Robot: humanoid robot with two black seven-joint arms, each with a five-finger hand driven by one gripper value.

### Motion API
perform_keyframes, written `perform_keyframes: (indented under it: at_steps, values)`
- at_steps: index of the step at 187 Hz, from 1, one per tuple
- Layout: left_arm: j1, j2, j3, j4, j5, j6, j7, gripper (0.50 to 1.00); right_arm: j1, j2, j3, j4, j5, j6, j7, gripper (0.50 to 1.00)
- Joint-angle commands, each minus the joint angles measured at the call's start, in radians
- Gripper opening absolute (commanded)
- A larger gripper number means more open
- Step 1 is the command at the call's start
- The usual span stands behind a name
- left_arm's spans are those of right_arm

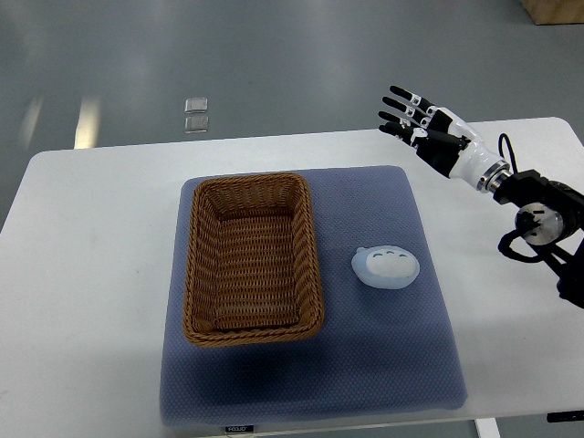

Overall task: Place blue toy in brown basket
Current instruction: 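Move the right hand down toward the pale blue toy beside the basket, then close the right hand's fingers around the pale blue toy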

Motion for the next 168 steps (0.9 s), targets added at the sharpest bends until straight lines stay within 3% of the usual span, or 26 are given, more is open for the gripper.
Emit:
perform_keyframes:
  at_steps: [1, 57, 110, 146, 168]
  values:
    - [0.0, 0.0, 0.001, -0.003, 0.0, -0.006, 0.0, 1.0, 0.051, -0.09, -0.087, 0.073, -0.12, 0.01, -0.008, 0.911]
    - [0.0, 0.0, 0.007, -0.003, 0.0, -0.007, 0.0, 1.0, 0.174, -0.284, -0.347, 0.217, -0.571, 0.014, -0.011, 0.911]
    - [-0.002, 0.0, 0.012, -0.003, 0.002, -0.007, 0.0, 1.0, 0.172, -0.438, -0.373, 0.473, -0.623, 0.063, -0.028, 0.911]
    - [-0.002, 0.0, 0.012, 0.009, 0.0, -0.007, 0.0, 1.0, 0.128, -0.449, -0.386, 0.559, -0.62, 0.053, -0.029, 0.911]
    - [-0.002, 0.0, 0.013, 0.009, 0.0, -0.007, 0.0, 1.0, 0.099, -0.419, -0.391, 0.556, -0.629, -0.006, -0.029, 0.911]
